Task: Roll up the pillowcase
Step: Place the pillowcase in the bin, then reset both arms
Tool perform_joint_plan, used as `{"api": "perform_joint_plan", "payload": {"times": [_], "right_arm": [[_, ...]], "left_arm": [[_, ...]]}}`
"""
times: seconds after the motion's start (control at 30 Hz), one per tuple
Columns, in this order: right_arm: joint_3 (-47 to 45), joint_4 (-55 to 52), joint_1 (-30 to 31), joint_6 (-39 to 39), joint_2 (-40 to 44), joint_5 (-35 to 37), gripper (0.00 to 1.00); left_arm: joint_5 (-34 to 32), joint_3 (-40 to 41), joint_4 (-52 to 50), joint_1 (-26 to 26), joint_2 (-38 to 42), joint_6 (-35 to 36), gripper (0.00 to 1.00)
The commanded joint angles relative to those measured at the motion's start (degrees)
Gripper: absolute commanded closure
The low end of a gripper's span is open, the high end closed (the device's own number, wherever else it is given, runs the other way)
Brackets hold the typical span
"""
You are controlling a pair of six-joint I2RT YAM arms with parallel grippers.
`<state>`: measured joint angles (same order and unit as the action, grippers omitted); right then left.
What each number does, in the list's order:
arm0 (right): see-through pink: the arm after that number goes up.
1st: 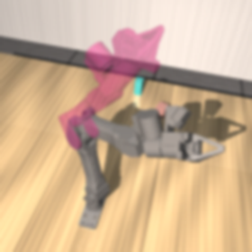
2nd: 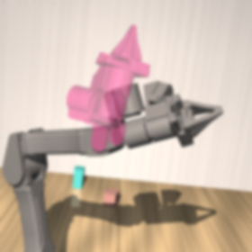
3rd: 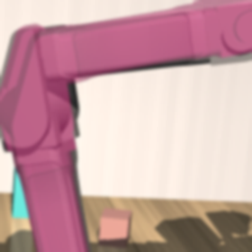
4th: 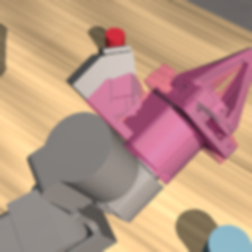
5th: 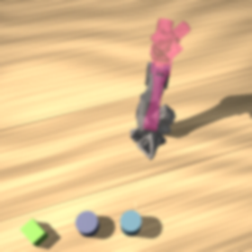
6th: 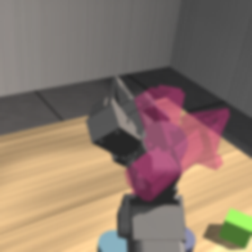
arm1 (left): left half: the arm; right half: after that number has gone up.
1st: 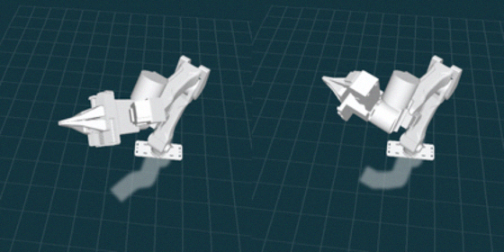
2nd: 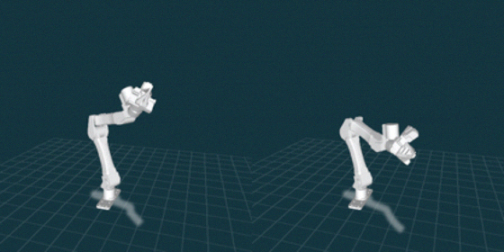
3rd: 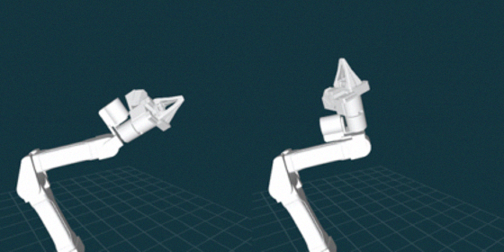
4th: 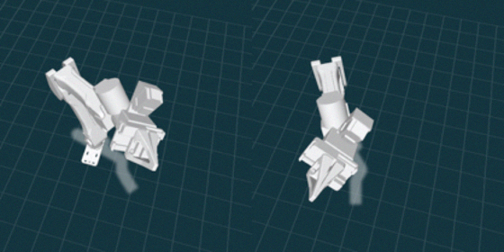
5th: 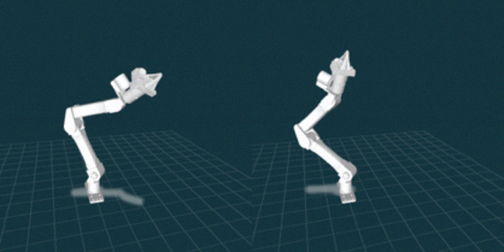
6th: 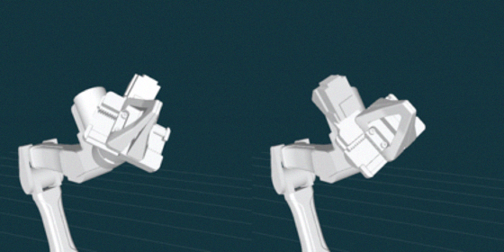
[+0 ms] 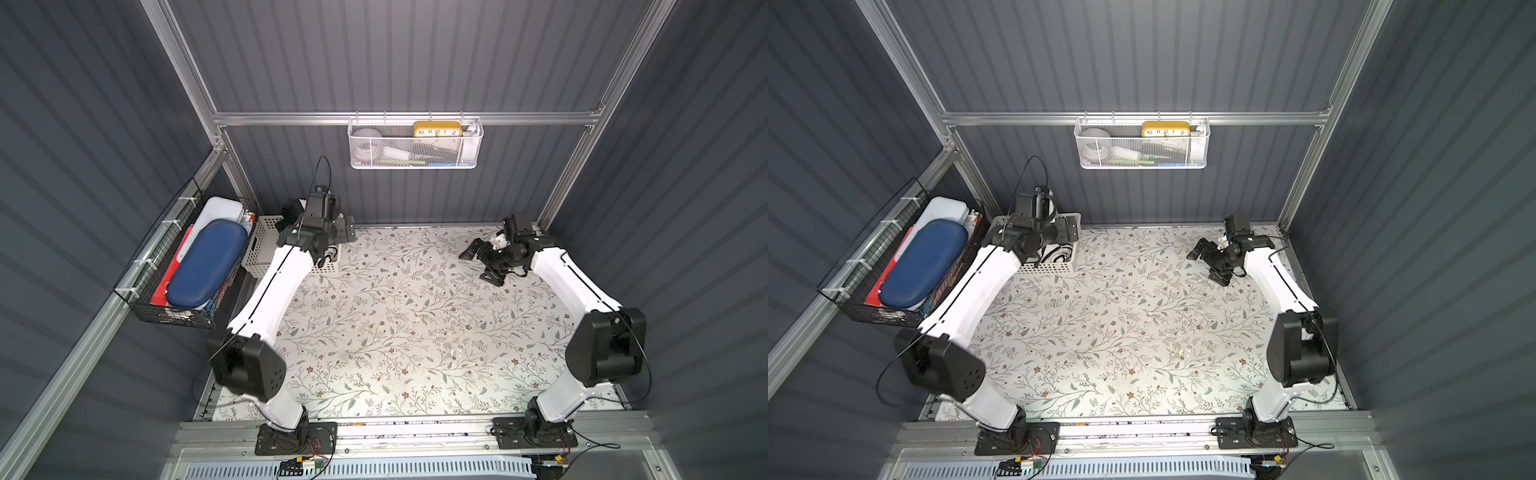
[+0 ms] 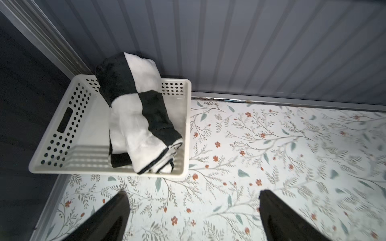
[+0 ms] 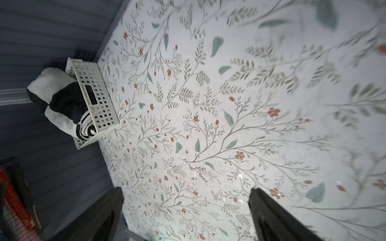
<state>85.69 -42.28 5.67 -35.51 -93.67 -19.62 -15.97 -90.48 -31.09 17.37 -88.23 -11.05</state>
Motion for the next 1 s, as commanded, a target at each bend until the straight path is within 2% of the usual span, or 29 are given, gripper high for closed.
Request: {"api": "perform_joint_plan", "payload": {"times": [0.0, 0.07, 0.1, 0.13, 0.23, 0.27, 0.37, 0.4, 0.47, 0.53, 0.57, 0.6, 0.67, 0.7, 0.73, 0.87, 0.9, 0.97], "right_arm": [[2.6, -2.4, -0.1, 8.0, 5.0, 15.3, 0.01], [2.7, 0.6, -0.1, 13.0, 6.1, 16.7, 0.01], [3.0, 1.2, -0.2, 13.5, 5.5, 17.3, 0.01], [2.9, 2.4, -0.2, 15.1, 4.8, 17.8, 0.01], [2.8, 3.1, -0.2, 20.1, 2.6, 19.6, 0.01], [2.2, 3.0, -0.4, 18.6, 2.9, 22.1, 0.01], [-4.4, 10.0, -1.3, 19.7, 6.0, 21.3, 0.01], [-5.9, 10.9, -1.5, 19.9, 6.6, 22.6, 0.01], [-8.4, 11.2, -2.4, 22.1, 7.7, 22.9, 0.01], [-11.6, 12.9, -3.6, 23.6, 8.8, 22.3, 0.01], [-13.1, 14.2, -4.4, 24.3, 9.2, 21.1, 0.01], [-14.7, 15.2, -5.5, 25.0, 9.3, 19.6, 0.01], [-17.1, 16.7, -7.7, 26.5, 9.2, 16.9, 0.01], [-18.7, 18.8, -8.9, 27.2, 9.2, 16.0, 0.01], [-20.7, 21.0, -9.9, 27.4, 9.1, 15.3, 0.01], [-28.8, 31.8, -13.1, 26.4, 8.1, 9.8, 0.01], [-32.2, 37.7, -13.3, 27.2, 7.8, 7.9, 0.01], [-39.4, 51.1, -13.5, 29.6, 7.9, 3.7, 0.01]], "left_arm": [[6.4, 14.8, 17.6, -0.7, 10.4, 4.0, 0.01], [15.4, 29.2, 38.0, -3.8, 16.5, 11.9, 0.01], [17.4, 33.8, 44.4, -4.9, 17.6, 13.8, 0.01], [17.0, 37.8, 49.7, -5.7, 17.6, 15.1, 0.01], [10.2, 47.6, 59.1, -7.3, 14.2, 14.9, 0.01], [10.8, 52.0, 65.0, -8.8, 12.9, 14.2, 0.01], [6.5, 63.2, 85.9, -10.1, 6.5, 16.3, 0.01], [4.6, 63.7, 88.5, -10.5, 4.0, 13.9, 0.01], [8.3, 64.0, 95.0, -10.7, -2.4, 18.0, 0.01], [8.5, 64.1, 98.2, -10.8, -7.5, 18.1, 0.01], [9.2, 65.2, 105.4, -11.3, -9.2, 21.0, 0.01], [11.0, 63.7, 97.1, -12.4, -7.6, 16.4, 0.01], [12.3, 68.7, 105.4, -14.6, -8.0, 14.1, 0.01], [11.0, 72.6, 115.0, -14.8, -9.1, 13.7, 0.01], [10.9, 74.4, 118.7, -15.5, -9.0, 12.9, 0.01], [12.0, 69.9, 110.4, -15.6, -9.2, 13.7, 0.01], [13.5, 68.6, 106.9, -15.6, -8.8, 13.9, 0.01], [13.6, 69.2, 109.8, -15.6, -9.5, 14.4, 0.00]]}}
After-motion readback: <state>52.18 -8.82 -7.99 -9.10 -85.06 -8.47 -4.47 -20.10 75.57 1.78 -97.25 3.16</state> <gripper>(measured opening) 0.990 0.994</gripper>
